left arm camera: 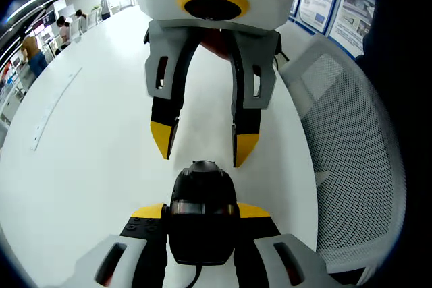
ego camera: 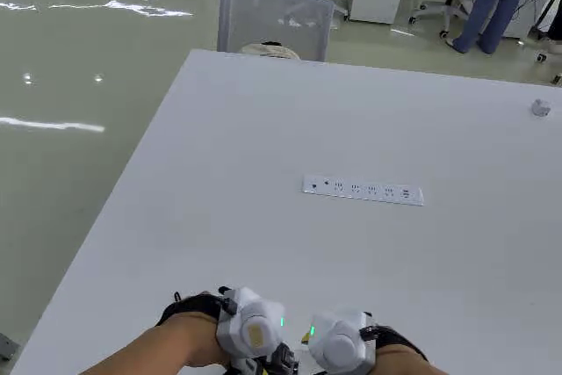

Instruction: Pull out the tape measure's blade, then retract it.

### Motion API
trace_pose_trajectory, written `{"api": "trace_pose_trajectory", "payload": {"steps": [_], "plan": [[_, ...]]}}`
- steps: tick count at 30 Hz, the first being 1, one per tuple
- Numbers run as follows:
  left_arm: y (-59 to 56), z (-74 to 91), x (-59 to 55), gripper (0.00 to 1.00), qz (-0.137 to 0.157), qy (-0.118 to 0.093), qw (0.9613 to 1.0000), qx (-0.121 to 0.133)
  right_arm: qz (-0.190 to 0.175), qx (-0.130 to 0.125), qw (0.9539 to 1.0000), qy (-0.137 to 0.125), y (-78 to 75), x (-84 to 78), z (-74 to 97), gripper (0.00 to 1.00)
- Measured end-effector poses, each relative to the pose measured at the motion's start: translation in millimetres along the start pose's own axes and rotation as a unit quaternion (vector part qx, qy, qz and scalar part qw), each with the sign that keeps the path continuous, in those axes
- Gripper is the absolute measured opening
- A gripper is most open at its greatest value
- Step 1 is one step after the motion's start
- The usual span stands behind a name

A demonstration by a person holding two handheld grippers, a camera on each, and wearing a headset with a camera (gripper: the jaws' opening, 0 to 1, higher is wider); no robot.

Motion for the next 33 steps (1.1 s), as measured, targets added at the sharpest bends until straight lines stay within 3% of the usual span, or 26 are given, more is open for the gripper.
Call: {"api": "trace_pose_trajectory", "payload": {"steps": [3,16,20,21,25,33], "plan": [[-0.2,0.3,0.5,0.34,0.001,-0.001,1.0000,-0.002,0.010,0.002,0.9998,0.014,-0.6,-4.1,-6.4,0.41],[0.1,0.0,1.0,0.35,0.001,0.002,1.0000,-0.003,0.005,0.003,0.9999,0.016,-1.7,-6.8,-15.8,0.26],[1.4,0.4,1.2,0.35,0.013,-0.005,0.9999,-0.002,0.016,0.010,0.9997,0.015,-1.7,-7.6,-17.2,0.23],[2.7,0.5,1.5,0.35,0.019,-0.009,0.9998,0.000,0.012,0.026,0.9995,0.016,3.5,-7.4,-18.0,0.18],[-0.6,0.0,1.5,0.35,0.001,-0.007,1.0000,-0.004,0.019,0.020,0.9995,0.016,1.2,-7.6,-17.4,0.16],[0.5,-0.5,1.2,0.35,0.004,-0.004,1.0000,-0.004,0.003,0.023,0.9997,0.013,0.5,-7.5,-17.1,0.15]]}}
Point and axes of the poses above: the centre of the closed fingertips' face, and the gripper's own axes: z roughly backward along the fingers, y roughly to its left, x roughly out of its top, the point moved 2 cm from there along z, roughly backward along the fingers, and after that the axes turned 10 degrees about y, right-handed, at the moved point
